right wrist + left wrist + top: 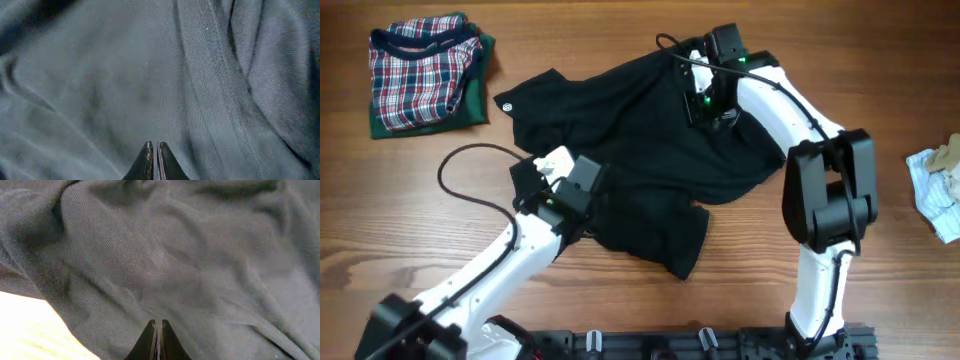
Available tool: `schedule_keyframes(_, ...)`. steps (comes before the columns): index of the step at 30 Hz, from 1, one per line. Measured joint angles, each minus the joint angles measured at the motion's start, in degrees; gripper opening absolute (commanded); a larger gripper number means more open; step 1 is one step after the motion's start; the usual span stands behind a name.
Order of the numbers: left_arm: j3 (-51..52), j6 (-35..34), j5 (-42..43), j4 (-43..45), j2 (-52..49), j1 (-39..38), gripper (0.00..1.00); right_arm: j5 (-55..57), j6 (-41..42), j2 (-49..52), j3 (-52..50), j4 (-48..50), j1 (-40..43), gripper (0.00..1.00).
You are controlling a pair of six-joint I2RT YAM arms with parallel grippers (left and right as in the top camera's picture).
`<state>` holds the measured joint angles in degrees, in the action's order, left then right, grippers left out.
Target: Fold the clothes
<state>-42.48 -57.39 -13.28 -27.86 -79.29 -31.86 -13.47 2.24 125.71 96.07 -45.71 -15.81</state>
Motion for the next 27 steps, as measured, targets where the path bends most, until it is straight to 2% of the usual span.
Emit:
schedule_keyframes(11, 0.00, 0.00, 3.43, 5.44, -12.63, 0.00, 0.04, 6.60, 0.00, 1.97, -0.02, 2.40, 0.35, 0.05)
schedule_keyframes(23, -1.51, -0.46, 2.80, 8.46, -15.39, -1.25, 0.04, 9.99, -0.63, 3.06, -0.02, 8.28, 11.13, 0.09)
schedule_keyframes(27, -1.53, -0.46, 2.62, 8.59, -15.43, -1.40, 0.04, 9.66, -1.31, 4.00, 0.31, 8.04, 14.75, 0.04)
